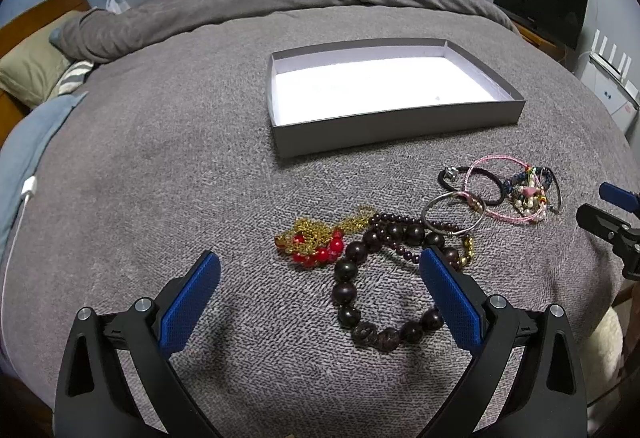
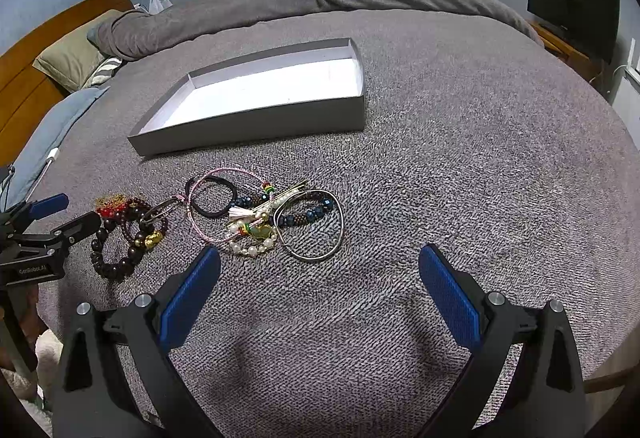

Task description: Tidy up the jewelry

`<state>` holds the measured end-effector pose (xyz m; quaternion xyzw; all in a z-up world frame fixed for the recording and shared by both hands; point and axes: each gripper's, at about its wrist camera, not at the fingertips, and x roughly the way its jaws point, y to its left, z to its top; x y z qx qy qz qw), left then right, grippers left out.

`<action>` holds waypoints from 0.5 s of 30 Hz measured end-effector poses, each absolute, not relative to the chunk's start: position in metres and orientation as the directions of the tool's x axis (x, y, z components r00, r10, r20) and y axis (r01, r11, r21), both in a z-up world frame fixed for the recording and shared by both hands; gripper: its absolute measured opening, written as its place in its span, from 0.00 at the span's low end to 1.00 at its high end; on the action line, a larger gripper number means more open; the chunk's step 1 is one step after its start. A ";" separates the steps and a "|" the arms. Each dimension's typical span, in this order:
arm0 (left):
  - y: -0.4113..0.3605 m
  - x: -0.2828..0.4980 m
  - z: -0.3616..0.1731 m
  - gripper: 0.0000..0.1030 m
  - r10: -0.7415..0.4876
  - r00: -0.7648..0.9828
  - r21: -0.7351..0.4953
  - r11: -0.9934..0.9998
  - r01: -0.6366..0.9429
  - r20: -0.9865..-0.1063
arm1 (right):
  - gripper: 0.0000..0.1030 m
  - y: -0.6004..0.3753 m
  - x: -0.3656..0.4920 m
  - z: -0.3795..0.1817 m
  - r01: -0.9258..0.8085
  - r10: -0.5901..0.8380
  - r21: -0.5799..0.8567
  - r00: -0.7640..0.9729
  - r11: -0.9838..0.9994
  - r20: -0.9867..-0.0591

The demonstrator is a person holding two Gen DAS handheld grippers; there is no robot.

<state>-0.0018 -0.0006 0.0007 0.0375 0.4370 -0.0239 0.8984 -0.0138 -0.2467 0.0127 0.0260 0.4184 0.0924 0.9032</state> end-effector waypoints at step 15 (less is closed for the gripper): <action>-0.001 0.000 -0.002 0.96 -0.007 0.616 0.049 0.996 0.074 -0.788 | 0.95 -0.247 -0.013 0.010 -0.142 0.184 0.121 0.628 0.982 -0.756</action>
